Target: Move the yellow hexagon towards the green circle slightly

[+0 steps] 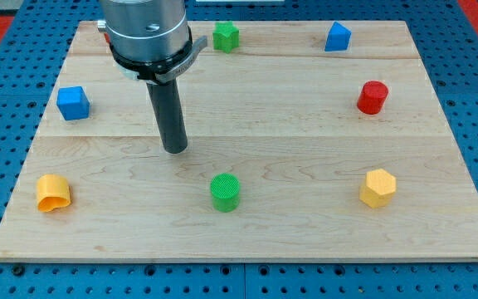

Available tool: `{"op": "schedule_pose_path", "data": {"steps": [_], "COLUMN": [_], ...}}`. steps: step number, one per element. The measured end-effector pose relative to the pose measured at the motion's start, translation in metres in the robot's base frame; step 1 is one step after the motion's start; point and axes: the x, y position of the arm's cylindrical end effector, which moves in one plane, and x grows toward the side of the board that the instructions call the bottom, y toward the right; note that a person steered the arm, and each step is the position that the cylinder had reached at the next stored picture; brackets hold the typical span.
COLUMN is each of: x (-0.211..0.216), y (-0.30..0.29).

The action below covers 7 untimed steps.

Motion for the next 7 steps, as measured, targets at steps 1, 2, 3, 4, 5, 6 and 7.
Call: {"op": "schedule_pose_path", "data": {"steps": [1, 2, 3, 4, 5, 6, 7], "x": [-0.013, -0.013, -0.013, -0.017, 0.004, 0.014, 0.017], "y": [0.023, 0.075, 0.106, 0.106, 0.153, 0.201, 0.265]}}
